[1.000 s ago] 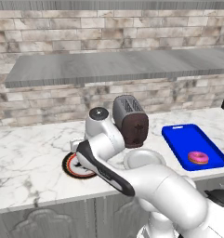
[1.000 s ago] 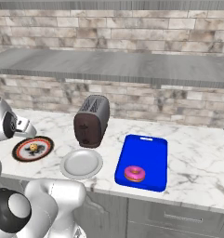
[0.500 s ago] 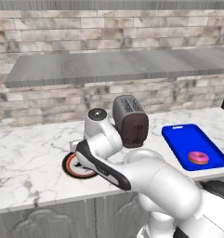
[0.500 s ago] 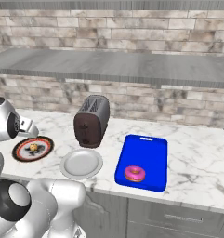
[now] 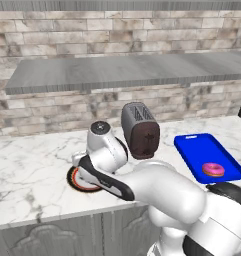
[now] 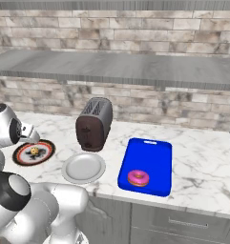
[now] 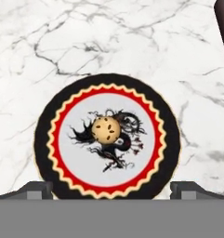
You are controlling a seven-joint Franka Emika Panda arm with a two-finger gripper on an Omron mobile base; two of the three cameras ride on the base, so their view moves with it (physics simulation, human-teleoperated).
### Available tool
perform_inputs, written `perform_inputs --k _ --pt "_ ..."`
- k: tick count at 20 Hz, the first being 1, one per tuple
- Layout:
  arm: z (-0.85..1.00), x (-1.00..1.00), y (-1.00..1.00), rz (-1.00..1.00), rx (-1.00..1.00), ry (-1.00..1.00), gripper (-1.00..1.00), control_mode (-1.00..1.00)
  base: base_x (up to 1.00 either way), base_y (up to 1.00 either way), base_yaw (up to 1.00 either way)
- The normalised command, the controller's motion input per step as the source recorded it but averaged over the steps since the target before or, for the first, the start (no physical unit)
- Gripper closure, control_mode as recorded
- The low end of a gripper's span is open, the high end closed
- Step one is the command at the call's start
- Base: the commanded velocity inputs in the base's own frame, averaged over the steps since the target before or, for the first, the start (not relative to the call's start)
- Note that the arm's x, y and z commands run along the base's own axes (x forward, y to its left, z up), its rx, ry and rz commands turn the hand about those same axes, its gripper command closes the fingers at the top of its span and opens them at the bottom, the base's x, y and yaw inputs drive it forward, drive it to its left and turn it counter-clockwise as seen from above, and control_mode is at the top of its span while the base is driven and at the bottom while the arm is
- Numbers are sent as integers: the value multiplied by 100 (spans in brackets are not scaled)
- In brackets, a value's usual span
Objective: Move the dessert items from the plates to the tray.
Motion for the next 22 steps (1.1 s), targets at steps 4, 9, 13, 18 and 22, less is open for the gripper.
perform_inputs --k 4,9,13,18,22 --pt "-14 13 7 0 0 0 -100 -100 0 0 0" --pt "-5 15 0 1 1 0 -100 -100 0 0 0" --pt "-2 16 0 2 2 0 -100 -100 0 0 0" --pt "-6 14 0 2 0 0 -100 -100 0 0 0" --pt "-10 1 0 4 0 4 -100 -100 0 0 0"
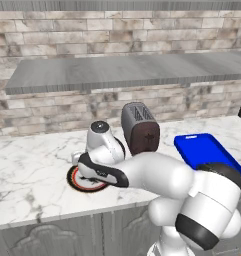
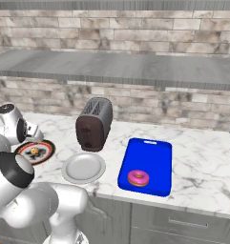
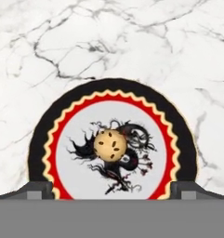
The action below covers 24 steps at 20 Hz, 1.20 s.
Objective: Move the dessert items from the plates to the tray.
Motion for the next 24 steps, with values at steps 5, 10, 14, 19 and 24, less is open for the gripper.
perform_inputs --k 5,10,14,19,24 --pt "-16 1 0 3 0 3 -100 -100 0 0 0" --pt "-14 7 0 3 0 0 -100 -100 0 0 0" --pt "-18 11 0 2 0 0 -100 -100 0 0 0" --pt "-18 10 0 2 0 0 -100 -100 0 0 0" --pt "-18 8 10 1 0 0 -100 -100 0 0 0"
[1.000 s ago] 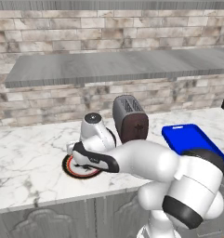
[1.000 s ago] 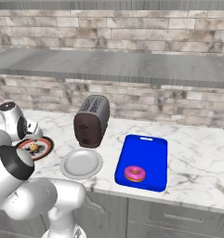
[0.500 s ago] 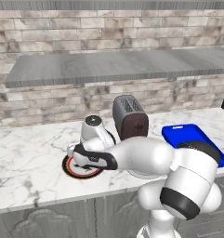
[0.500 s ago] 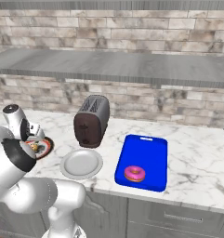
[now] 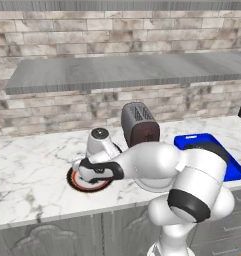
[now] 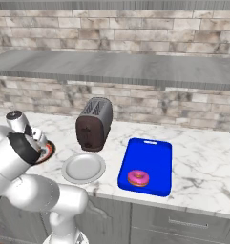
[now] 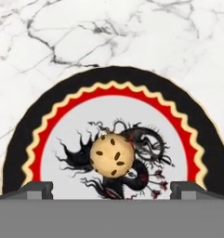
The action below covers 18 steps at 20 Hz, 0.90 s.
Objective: Move the dessert items from the plates to the tray.
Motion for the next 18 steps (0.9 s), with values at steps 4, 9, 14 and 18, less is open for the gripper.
perform_inputs --k 4,9,14,18 --pt "-16 12 15 1 0 0 -100 -100 0 0 0" --pt "-11 11 6 1 0 0 -100 -100 0 0 0" --pt "-7 0 0 2 0 0 -100 -100 0 0 0" --pt "-4 0 0 0 0 2 -100 -100 0 0 0"
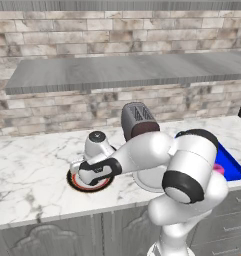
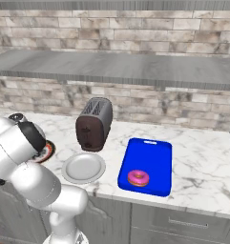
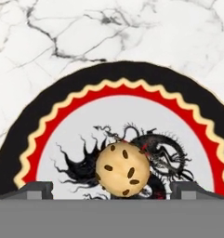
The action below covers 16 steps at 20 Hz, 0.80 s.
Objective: Move the dessert items from the plates to the tray.
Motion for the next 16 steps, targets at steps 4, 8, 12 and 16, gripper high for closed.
perform_inputs --k 4,8,12,16 --pt "-8 0 0 0 0 0 -100 -100 0 0 0" --pt "-8 1 0 0 0 0 -100 -100 0 0 0" --pt "-10 7 0 0 0 0 -100 -100 0 0 0" --pt "-10 12 0 0 0 0 -100 -100 0 0 0"
